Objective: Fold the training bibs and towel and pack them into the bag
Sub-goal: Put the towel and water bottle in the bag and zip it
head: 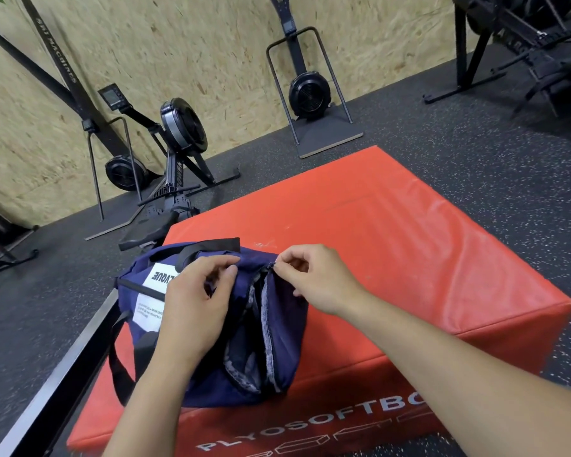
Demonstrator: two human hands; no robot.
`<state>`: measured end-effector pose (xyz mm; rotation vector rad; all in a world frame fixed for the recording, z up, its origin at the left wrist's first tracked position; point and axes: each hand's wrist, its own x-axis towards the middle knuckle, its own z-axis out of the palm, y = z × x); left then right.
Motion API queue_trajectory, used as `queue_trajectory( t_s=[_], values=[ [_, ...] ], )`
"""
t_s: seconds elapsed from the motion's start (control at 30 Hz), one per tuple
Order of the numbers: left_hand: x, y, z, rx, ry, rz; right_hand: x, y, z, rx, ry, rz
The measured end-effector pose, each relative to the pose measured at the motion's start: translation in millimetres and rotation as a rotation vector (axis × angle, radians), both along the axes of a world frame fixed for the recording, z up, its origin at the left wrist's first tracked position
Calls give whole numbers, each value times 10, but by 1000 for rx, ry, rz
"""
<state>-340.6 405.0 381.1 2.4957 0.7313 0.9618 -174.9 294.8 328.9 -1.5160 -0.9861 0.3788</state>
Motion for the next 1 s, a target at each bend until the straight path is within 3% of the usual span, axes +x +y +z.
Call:
queue_trajectory(
  t_s=[0.3, 0.5, 0.73, 1.0],
  values=[
    [-36, -27, -50, 17, 38, -2, -130, -115, -51, 15, -354, 192],
    [-166, -411, -154, 280, 16, 87, -123, -147, -117, 41, -299, 104],
    [-17, -946, -580, -150, -187, 281, -136, -225, -163, 83, -179, 128],
    [175, -901, -753, -130, -191, 457, -116, -192, -320, 79, -211, 312]
  ],
)
